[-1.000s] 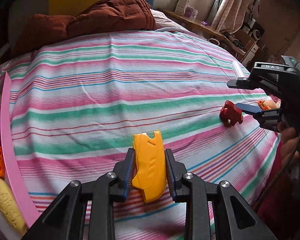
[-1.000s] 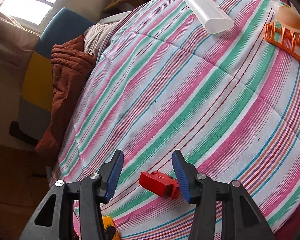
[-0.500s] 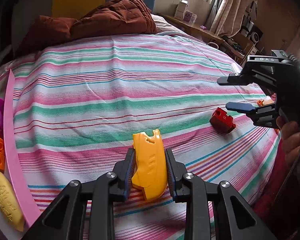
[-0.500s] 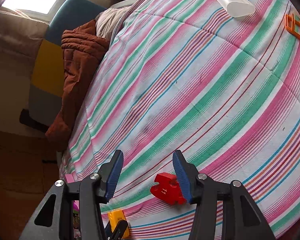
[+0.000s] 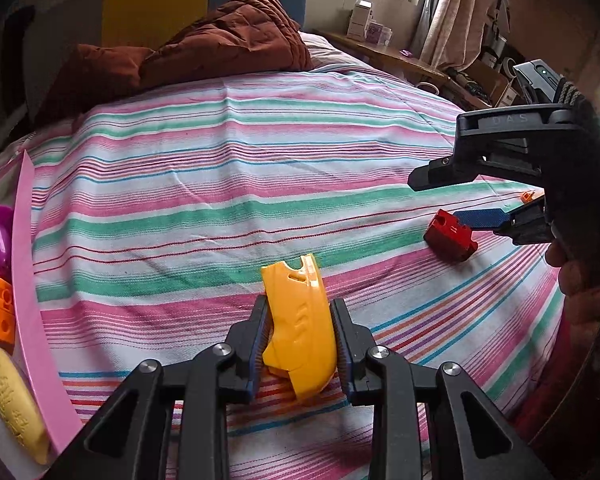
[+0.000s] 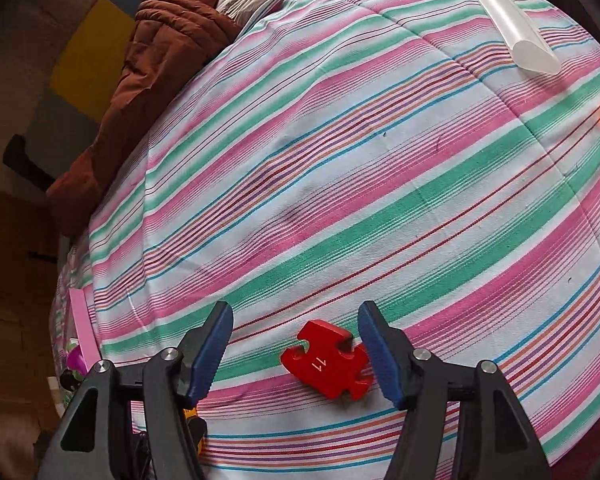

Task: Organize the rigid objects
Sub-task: 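Close the left tool on the orange boat piece while the right tool grasps the red puzzle piece, then lift the orange boat piece with the left tool while the right tool holds the red puzzle piece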

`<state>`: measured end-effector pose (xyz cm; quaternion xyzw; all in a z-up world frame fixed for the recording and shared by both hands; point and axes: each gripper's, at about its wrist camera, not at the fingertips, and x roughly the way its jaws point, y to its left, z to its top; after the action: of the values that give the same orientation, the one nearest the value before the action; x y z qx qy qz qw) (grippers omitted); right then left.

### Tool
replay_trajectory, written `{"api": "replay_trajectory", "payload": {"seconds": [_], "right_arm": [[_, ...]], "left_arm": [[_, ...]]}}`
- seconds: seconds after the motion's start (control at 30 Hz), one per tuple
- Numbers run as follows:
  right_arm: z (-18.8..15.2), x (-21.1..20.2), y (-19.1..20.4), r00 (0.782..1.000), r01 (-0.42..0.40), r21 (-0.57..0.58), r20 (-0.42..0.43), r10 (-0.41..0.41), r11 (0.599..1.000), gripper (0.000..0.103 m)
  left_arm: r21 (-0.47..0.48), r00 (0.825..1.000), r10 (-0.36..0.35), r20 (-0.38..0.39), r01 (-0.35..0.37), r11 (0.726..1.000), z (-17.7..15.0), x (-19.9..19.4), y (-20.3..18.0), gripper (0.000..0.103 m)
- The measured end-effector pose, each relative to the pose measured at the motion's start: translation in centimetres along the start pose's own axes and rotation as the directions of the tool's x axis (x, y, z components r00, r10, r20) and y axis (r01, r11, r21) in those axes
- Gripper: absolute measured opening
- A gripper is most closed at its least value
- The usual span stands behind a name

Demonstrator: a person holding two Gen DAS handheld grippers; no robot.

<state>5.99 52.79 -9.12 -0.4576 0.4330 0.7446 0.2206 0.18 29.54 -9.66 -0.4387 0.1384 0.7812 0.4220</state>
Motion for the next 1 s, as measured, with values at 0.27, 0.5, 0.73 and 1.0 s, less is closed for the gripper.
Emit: {"api": "replay_trajectory", "payload": {"seconds": [0.27, 0.5, 0.73, 1.0], "right_arm": [[-0.4, 0.0, 0.8, 0.998, 0.053, -0.058, -0.028, -0.054, 0.997, 0.066], [-1.0, 0.3, 2.1, 0.978, 0.144, -0.185, -0.123, -0.169, 0.972, 0.066], [-3.5, 1.3, 5.8, 0.934, 0.327, -0.450, 0.021, -0.356, 0.831, 0.033], [-3.8, 3.2, 8.4, 0.960, 0.268, -0.547, 0.076, -0.271, 0.793, 0.034]], "left_arm": [[0.001, 1.000, -0.011, 0.011, 0.011, 1.000, 0.0, 0.1, 0.2, 0.031], [-0.025, 0.999, -0.036, 0.020, 0.036, 0.999, 0.0, 0.1, 0.7, 0.031], [-0.030, 0.998, -0.049, 0.024, 0.050, 0.998, -0.1, 0.0, 0.7, 0.031], [-0.022, 0.999, -0.027, 0.035, 0.028, 0.999, -0.4, 0.0, 0.3, 0.031]]}}
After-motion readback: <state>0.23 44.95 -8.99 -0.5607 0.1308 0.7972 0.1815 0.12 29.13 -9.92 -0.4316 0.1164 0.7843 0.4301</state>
